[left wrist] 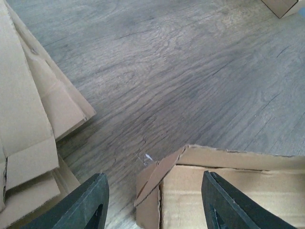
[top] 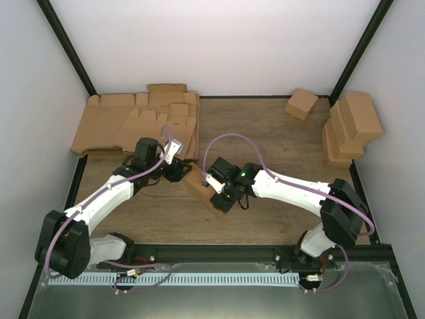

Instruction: Fold the paper box

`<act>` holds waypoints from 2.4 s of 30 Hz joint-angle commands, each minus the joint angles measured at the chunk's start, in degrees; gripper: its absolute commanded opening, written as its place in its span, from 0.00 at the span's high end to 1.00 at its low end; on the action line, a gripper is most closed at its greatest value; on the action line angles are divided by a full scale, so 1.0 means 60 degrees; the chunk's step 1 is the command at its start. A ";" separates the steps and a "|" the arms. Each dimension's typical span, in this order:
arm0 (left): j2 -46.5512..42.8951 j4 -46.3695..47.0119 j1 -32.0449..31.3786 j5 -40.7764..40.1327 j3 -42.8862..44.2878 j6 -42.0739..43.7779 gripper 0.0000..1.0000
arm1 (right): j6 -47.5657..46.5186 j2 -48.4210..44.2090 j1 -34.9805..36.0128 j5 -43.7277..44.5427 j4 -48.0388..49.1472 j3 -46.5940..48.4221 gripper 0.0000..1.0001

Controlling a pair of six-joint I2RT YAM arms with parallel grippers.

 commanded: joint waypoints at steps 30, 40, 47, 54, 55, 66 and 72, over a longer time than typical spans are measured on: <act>-0.0943 -0.0677 -0.0600 -0.0023 -0.0397 0.0120 0.96 | 0.0859 -0.0059 0.0076 0.0314 0.0834 0.0167 0.34; -0.1050 -0.0525 -0.0834 -0.0316 -0.0835 -0.0446 0.96 | 0.1271 -0.0021 0.0077 0.0652 0.1331 0.0089 0.38; -0.1273 -0.0445 -0.0912 -0.0407 -0.1026 -0.0817 0.96 | 0.1288 0.0057 0.0066 0.0686 0.1288 0.0018 0.38; -0.1611 -0.0129 -0.0930 -0.0686 -0.1479 -0.1920 0.96 | 0.1332 0.0028 0.0075 0.0745 0.1284 -0.0013 0.37; -0.1680 0.0000 -0.0930 -0.0646 -0.1580 -0.2119 0.96 | 0.1336 0.0028 0.0077 0.0750 0.1288 -0.0024 0.37; -0.2008 0.0334 -0.0944 -0.0480 -0.1890 -0.3246 0.95 | 0.1809 -0.0197 0.0069 0.1080 0.1731 -0.0202 0.26; -0.2052 0.0171 -0.0959 -0.0559 -0.1783 -0.3343 0.95 | 0.2806 -0.0478 0.0075 0.1259 0.2305 -0.0506 0.22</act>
